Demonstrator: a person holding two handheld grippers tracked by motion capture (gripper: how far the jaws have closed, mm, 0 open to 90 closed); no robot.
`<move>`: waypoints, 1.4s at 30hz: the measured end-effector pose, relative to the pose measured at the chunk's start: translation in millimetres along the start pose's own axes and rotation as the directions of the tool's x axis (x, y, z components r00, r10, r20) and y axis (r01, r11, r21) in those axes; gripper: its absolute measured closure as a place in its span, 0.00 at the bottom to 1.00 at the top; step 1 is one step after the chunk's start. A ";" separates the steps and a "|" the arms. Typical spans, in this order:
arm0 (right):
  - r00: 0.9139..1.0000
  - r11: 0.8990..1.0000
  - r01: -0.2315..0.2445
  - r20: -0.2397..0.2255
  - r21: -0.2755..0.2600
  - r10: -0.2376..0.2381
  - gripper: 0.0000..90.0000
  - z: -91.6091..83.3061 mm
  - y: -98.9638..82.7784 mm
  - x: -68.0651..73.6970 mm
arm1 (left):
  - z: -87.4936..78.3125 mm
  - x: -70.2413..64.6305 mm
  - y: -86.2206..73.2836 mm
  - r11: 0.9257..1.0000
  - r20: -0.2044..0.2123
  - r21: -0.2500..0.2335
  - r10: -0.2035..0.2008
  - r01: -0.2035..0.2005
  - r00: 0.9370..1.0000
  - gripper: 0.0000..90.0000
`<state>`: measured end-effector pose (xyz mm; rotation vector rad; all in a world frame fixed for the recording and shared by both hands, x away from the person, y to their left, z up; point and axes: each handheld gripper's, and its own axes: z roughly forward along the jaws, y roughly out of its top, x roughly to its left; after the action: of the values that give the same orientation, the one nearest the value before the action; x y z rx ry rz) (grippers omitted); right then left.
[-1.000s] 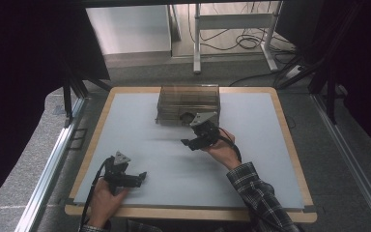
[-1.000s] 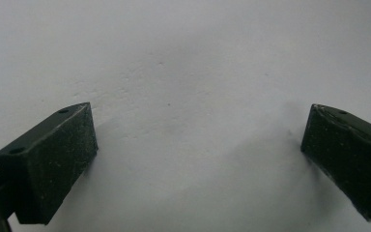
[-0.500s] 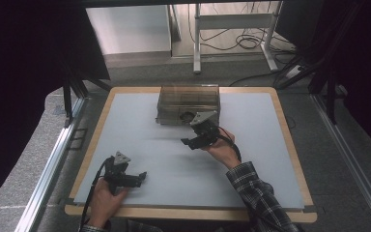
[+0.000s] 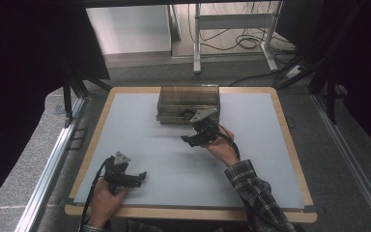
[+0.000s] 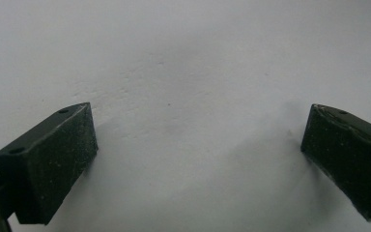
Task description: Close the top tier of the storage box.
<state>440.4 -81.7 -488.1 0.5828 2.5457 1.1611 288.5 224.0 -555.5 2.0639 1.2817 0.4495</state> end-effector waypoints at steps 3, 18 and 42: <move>1.000 1.000 0.001 0.004 -0.002 -0.001 0.30 0.4 0.6 -1.0 | 0.0 0.0 0.0 1.000 0.000 0.000 0.000 0.000 1.000 0.00; 1.000 1.000 -0.005 0.020 -0.011 0.005 0.30 3.5 3.1 -7.5 | 0.0 0.1 0.0 1.000 -0.001 0.001 0.001 -0.001 1.000 0.00; 0.999 1.000 -0.025 0.037 -0.007 0.026 0.28 12.6 7.8 -19.2 | -0.1 0.1 0.0 1.000 -0.001 0.001 0.002 -0.002 1.000 0.00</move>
<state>464.4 -77.9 -488.5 0.6311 2.5095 1.1559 288.5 224.1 -555.5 2.0663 1.2808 0.4507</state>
